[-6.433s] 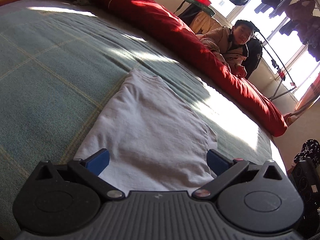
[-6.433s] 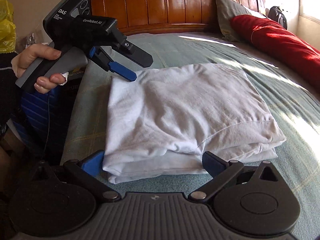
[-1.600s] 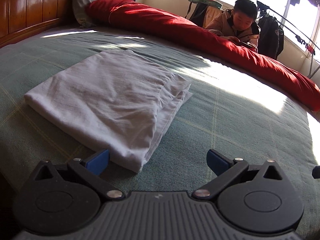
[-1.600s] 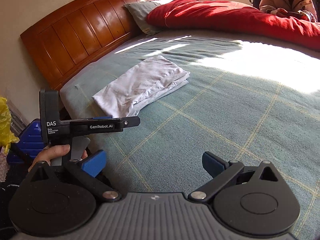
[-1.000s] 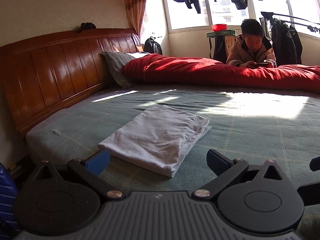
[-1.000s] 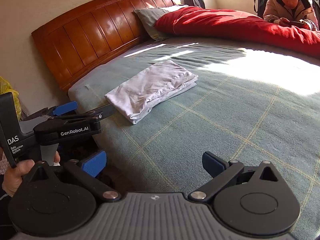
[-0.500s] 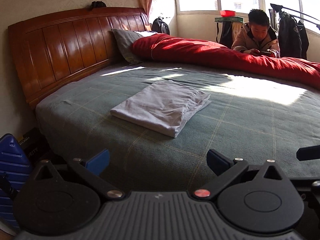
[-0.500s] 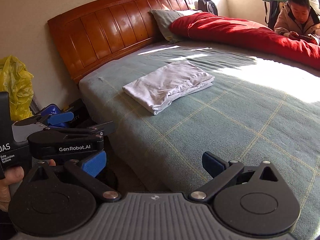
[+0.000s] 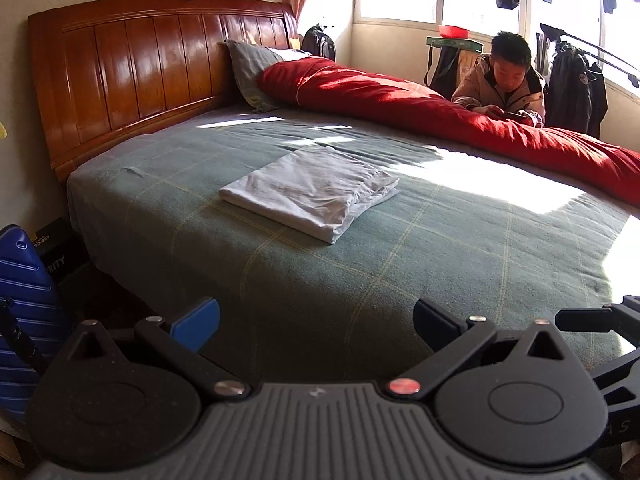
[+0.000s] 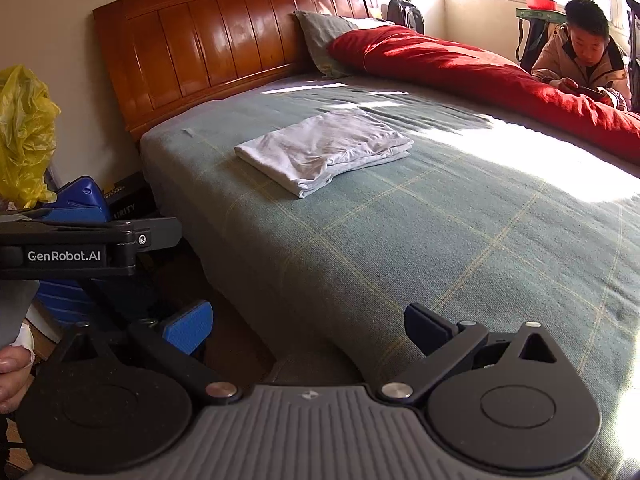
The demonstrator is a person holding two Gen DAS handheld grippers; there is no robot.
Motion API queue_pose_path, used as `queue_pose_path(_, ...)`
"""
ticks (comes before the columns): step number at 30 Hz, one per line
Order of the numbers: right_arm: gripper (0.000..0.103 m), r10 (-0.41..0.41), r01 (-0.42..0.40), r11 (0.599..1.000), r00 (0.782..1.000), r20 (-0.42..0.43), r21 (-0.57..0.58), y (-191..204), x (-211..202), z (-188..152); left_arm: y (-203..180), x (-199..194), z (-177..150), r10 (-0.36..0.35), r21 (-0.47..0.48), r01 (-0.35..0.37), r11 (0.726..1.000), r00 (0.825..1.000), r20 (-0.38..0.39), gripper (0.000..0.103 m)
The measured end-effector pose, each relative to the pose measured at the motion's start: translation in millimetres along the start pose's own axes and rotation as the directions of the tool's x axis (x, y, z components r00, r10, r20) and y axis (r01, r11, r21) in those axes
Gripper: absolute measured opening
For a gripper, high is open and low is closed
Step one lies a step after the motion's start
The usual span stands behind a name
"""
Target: Fold clothes
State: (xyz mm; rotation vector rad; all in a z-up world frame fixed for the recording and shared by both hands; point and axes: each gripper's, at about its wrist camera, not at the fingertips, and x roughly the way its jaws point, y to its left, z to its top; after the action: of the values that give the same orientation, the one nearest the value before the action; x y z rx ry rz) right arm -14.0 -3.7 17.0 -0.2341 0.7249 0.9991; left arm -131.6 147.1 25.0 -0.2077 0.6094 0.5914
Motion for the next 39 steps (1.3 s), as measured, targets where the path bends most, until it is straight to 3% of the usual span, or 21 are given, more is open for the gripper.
queue_pose_path(16,0.103,-0.009,0.009,1.0,1.0,0.02,-0.029,6.9,-24.2,-20.5,-8.3,-22.1,-20.0,-0.005,-0.047,0.003,0.999,0.999,-0.037,0.103)
queue_pose_path(39,0.103,0.005,-0.005,1.0,1.0,0.015,-0.027,9.5,-25.7,-23.7,-11.5,-22.5,-20.6,0.003,-0.058,-0.007,0.998,0.997,-0.073,0.103)
